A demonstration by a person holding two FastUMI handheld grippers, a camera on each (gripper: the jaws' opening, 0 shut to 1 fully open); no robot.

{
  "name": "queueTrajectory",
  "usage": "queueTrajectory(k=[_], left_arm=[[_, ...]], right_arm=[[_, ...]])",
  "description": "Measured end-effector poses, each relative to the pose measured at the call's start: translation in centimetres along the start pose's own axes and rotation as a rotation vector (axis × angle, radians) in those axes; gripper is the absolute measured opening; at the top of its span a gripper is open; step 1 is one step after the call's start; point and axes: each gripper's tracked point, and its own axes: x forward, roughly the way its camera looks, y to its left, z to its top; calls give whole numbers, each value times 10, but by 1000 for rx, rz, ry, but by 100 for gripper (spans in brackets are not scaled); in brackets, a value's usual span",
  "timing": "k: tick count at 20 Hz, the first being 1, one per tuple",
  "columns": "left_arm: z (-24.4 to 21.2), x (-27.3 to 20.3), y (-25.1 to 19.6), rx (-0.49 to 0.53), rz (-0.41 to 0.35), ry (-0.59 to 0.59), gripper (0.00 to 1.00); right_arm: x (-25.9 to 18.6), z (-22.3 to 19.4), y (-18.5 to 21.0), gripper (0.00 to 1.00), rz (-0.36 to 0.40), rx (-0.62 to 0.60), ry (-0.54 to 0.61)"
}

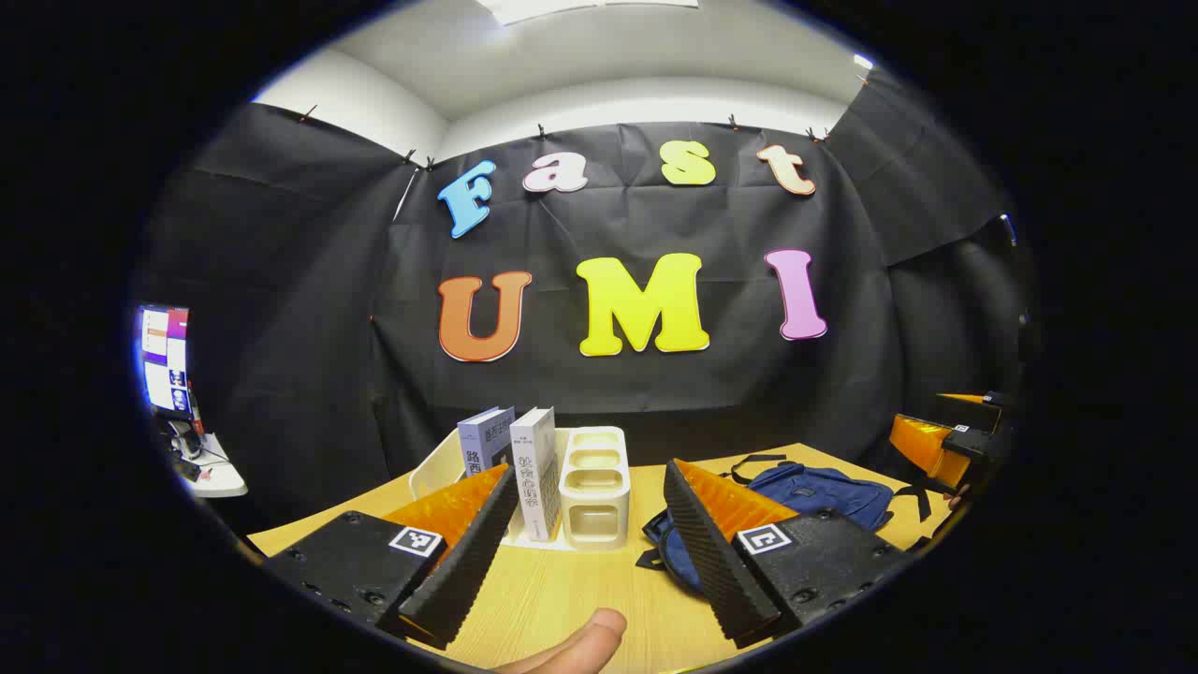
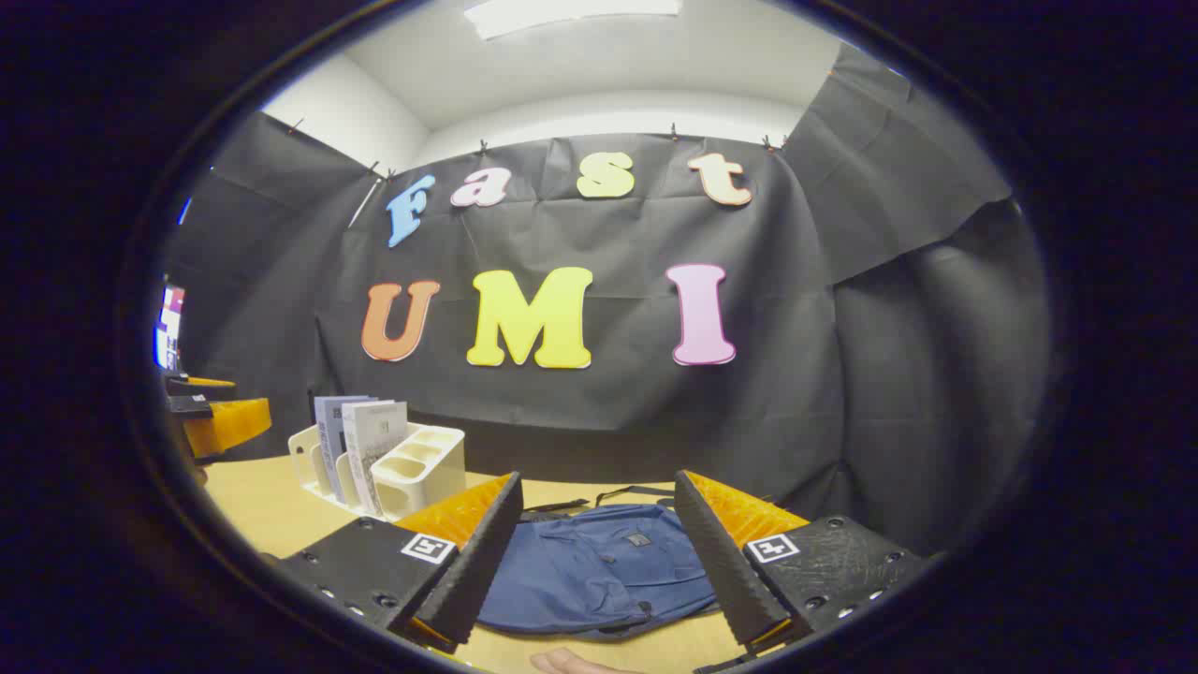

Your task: Open the schoolbag, grab two books from the bookshelf and put them into the schoolbag.

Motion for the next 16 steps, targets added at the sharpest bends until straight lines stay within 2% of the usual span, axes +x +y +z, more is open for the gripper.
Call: queueTrajectory(k=[5, 9, 16], left_arm=[[-3, 1, 20, -19, -12, 27, 98], [-3, -1, 44, -5, 36, 33, 98], [0, -5, 43, 6, 18, 31, 98]], right_arm=[[-11, -2, 25, 97, 5, -33, 26], [-14, -3, 33, 95, 1, -50, 32], [-14, -15, 32, 95, -29, -94, 79]])
